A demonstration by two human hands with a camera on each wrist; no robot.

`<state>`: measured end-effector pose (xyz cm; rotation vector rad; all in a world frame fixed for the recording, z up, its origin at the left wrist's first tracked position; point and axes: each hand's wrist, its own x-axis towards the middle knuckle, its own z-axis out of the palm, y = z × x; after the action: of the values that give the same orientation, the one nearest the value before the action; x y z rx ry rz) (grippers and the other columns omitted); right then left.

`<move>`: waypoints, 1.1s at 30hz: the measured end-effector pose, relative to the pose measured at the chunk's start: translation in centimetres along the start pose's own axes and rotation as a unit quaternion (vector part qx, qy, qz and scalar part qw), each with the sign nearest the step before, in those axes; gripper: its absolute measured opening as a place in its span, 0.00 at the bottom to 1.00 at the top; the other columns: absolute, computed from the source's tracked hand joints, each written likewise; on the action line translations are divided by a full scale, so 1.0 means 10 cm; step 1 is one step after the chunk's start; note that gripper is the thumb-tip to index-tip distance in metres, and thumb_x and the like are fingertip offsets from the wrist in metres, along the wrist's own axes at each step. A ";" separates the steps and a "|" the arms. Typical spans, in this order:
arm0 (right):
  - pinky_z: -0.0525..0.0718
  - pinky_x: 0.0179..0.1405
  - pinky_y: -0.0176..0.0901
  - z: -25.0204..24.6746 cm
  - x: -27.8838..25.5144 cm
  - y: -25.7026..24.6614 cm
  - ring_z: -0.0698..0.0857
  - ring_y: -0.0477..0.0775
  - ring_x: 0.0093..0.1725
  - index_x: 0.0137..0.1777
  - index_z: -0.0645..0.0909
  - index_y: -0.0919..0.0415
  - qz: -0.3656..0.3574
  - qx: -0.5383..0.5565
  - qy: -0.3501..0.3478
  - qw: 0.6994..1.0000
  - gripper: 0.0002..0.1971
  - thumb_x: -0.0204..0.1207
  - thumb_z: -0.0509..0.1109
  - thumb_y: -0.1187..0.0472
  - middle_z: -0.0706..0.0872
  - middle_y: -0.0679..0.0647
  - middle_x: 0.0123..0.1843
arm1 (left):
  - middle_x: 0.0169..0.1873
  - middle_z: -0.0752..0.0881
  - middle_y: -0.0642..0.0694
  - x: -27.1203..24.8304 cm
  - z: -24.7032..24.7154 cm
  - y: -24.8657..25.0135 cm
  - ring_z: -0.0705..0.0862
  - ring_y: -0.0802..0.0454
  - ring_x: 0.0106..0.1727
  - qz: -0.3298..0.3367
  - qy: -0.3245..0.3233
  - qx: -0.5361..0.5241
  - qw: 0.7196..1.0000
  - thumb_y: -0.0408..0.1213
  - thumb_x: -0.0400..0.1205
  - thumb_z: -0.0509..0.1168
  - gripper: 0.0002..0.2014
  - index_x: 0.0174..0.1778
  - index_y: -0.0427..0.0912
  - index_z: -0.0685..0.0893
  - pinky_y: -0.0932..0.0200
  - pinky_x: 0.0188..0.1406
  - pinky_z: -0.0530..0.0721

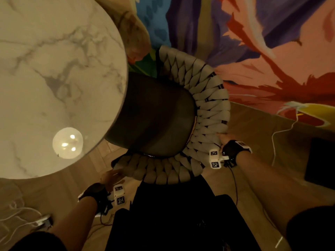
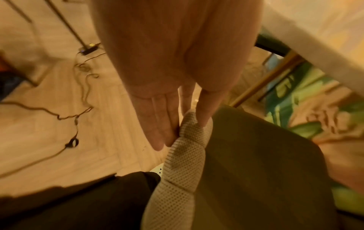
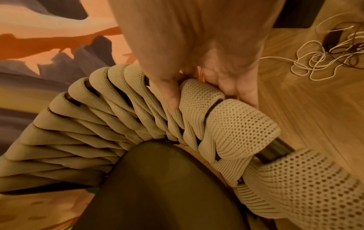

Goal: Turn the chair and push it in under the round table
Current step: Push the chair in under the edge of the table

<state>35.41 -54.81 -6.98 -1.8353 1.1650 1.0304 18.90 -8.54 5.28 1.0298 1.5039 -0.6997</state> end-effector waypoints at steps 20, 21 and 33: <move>0.76 0.70 0.59 -0.23 -0.63 -1.75 0.75 0.69 0.73 0.78 0.66 0.60 -0.197 -0.142 0.076 0.967 0.41 0.71 0.69 0.36 0.74 0.62 0.77 | 0.73 0.73 0.30 0.37 0.09 0.14 0.79 0.24 0.64 0.029 0.020 0.074 0.997 0.33 0.83 0.63 0.19 0.68 0.51 0.72 0.46 0.21 0.88; 0.76 0.70 0.58 -0.23 -0.64 -1.91 0.76 0.69 0.72 0.76 0.69 0.62 -0.230 -0.135 0.085 0.960 0.41 0.70 0.69 0.34 0.75 0.63 0.76 | 0.72 0.74 0.29 0.41 0.10 0.12 0.82 0.26 0.58 0.038 0.023 0.072 0.996 0.32 0.83 0.62 0.15 0.63 0.50 0.72 0.48 0.15 0.87; 0.67 0.79 0.60 -0.06 -0.47 -2.49 0.70 0.68 0.76 0.81 0.61 0.60 -0.317 -0.263 0.166 0.896 0.27 0.82 0.57 0.57 0.68 0.66 0.80 | 0.69 0.78 0.29 0.67 0.02 -0.05 0.85 0.34 0.37 0.064 0.055 0.067 0.994 0.32 0.83 0.62 0.13 0.62 0.49 0.75 0.51 0.16 0.86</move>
<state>57.46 -45.37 1.18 -2.6522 0.3764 0.6888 18.60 -7.37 -1.37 1.2723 1.4850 -0.6688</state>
